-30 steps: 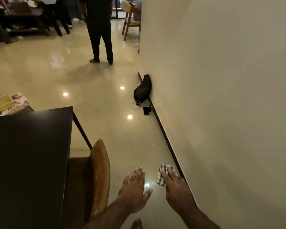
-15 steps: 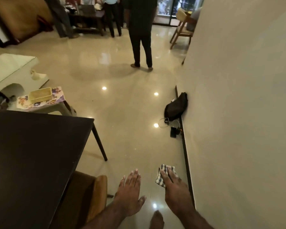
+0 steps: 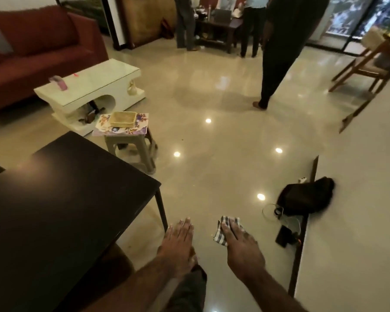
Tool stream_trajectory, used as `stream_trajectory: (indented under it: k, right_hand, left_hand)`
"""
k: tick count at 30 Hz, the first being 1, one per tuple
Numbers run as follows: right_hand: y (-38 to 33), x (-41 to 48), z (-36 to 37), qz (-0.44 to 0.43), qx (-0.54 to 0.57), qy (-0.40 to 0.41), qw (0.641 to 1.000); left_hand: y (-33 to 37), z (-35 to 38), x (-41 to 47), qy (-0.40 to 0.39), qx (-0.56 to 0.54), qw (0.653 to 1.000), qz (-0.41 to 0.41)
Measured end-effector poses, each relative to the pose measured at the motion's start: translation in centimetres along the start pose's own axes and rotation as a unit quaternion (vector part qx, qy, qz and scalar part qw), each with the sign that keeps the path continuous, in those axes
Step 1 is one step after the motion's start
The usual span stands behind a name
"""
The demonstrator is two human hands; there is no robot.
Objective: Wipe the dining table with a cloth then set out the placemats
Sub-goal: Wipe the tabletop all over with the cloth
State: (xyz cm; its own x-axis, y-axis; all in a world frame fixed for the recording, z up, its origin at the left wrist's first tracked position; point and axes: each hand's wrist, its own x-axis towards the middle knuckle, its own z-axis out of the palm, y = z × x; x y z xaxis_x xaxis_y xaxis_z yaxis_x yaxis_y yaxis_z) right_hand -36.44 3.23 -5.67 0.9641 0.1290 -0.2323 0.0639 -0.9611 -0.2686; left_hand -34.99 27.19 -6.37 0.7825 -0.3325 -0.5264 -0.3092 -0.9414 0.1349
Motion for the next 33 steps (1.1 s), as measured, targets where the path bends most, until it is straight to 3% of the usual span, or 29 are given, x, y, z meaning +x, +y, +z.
stream_trajectory:
  k: [3,7,13,16,18,24,25,28,33]
  right_hand:
    - [-0.2,7.8,-1.7,-0.024,-0.022,-0.015,0.999]
    - [-0.1,16.5,-4.1,-0.03,-0.012,-0.101,0.994]
    - [0.0,29.4,-7.9,-0.078,-0.081,-0.077,0.991]
    - [-0.1,36.3,-9.3,-0.085,-0.101,-0.121,0.984]
    - [0.4,41.1,-9.0,-0.117,-0.118,-0.146,0.975]
    - [0.1,52.6,-10.2,-0.179,-0.119,-0.111,0.97]
    - [-0.1,57.1,-11.5,-0.2,-0.121,-0.161,0.959]
    - [-0.9,61.9,-12.6,-0.238,-0.121,-0.126,0.956]
    - [-4.3,72.6,-12.9,-0.312,-0.16,-0.171,0.921]
  left_hand:
    - [-2.4,-2.6,6.0,0.021,-0.022,0.999,-0.026]
    - [-4.3,-6.7,11.9,-0.013,-0.07,0.996,-0.048]
    - [-9.7,-13.8,20.5,0.018,-0.08,0.994,-0.072]
    - [-12.8,-16.5,24.6,0.044,-0.107,0.987,-0.111]
    - [-14.1,-17.6,27.1,0.04,-0.102,0.986,-0.13]
    - [-17.9,-20.2,33.4,0.015,-0.139,0.972,-0.189]
    - [-19.0,-21.5,36.2,0.018,-0.158,0.964,-0.214]
    - [-20.5,-24.4,37.7,0.023,-0.168,0.954,-0.249]
    - [-24.2,-26.0,41.8,0.045,-0.232,0.914,-0.331]
